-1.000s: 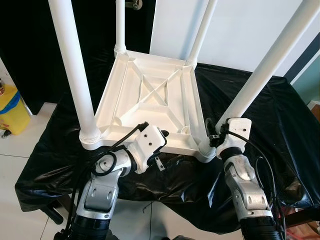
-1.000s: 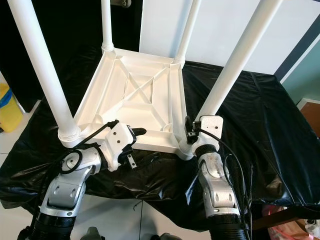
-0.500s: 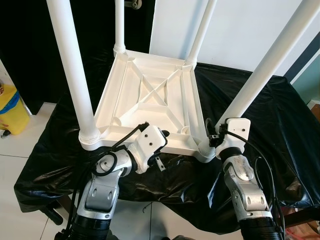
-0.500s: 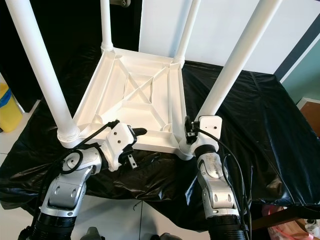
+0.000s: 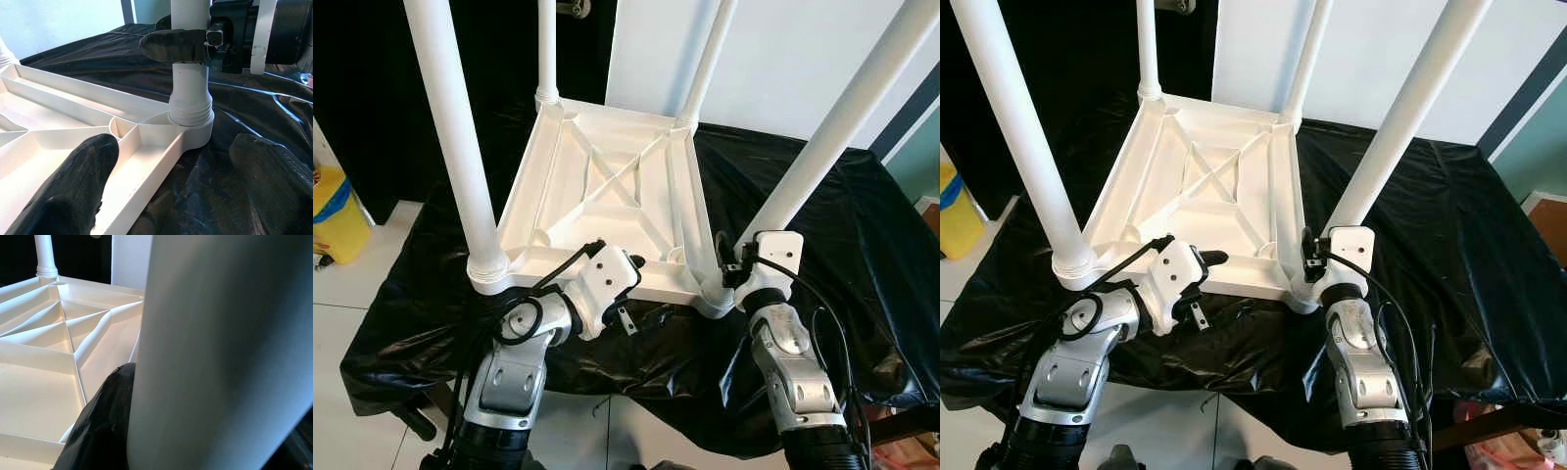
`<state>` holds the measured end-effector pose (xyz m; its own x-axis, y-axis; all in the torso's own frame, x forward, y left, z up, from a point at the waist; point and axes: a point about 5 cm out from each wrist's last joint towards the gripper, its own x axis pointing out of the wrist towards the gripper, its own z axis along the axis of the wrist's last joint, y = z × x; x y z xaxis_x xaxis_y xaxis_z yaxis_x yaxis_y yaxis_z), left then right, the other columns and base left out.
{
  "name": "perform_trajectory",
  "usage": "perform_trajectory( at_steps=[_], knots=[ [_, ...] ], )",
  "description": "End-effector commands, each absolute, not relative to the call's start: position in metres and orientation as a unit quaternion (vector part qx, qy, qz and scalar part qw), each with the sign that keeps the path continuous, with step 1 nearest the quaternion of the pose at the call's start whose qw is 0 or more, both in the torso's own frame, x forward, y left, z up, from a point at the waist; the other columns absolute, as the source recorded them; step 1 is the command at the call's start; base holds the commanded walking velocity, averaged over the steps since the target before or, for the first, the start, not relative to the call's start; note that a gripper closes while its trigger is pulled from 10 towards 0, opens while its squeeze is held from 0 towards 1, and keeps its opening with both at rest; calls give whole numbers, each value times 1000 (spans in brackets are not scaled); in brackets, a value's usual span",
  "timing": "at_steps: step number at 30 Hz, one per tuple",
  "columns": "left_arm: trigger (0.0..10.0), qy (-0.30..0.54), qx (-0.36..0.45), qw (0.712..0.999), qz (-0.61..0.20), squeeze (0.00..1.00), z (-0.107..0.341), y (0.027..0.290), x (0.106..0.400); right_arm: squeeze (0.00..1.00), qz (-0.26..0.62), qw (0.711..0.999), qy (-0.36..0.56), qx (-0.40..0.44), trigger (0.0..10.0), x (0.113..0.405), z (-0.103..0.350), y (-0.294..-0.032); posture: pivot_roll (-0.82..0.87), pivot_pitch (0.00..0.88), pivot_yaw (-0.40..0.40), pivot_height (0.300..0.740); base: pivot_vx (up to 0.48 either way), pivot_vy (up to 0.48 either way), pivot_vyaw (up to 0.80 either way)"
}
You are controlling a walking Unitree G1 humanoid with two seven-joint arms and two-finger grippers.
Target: Building children table
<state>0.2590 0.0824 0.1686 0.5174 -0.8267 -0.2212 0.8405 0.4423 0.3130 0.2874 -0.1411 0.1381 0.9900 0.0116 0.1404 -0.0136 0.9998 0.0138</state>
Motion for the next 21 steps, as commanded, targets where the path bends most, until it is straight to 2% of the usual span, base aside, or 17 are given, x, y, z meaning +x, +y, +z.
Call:
perform_trajectory(
  at_steps=[1, 4, 5, 18, 19, 21],
  knots=[
    [10000, -1, 193, 881, -432, 0, 172, 81, 264, 922, 13, 998, -59, -16, 10000, 287, 134, -138, 182, 21, -203, 740, 0, 0, 0],
    [10000, -1, 193, 881, -432, 0, 172, 81, 264, 922, 13, 998, -60, -16, 10000, 287, 134, -138, 182, 21, -203, 740, 0, 0, 0],
    [10000, -1, 193, 881, -432, 0, 172, 81, 264, 1000, 17, 998, -61, -13, 10000, 288, 135, -138, 183, 22, -203, 740, 0, 0, 0],
    [10000, 0, 193, 881, -431, 0, 172, 81, 263, 1000, 33, 997, -69, -15, 10000, 289, 137, -146, 183, 33, -205, 740, 0, 0, 0],
    [10000, 0, 193, 882, -431, 0, 172, 82, 263, 0, 40, 997, -67, -15, 10000, 289, 137, -147, 184, 34, -203, 740, 0, 0, 0],
    [10000, 0, 193, 882, -430, 0, 172, 82, 263, 0, 51, 997, -64, -14, 10000, 289, 136, -147, 184, 34, -203, 740, 0, 0, 0]
  ],
)
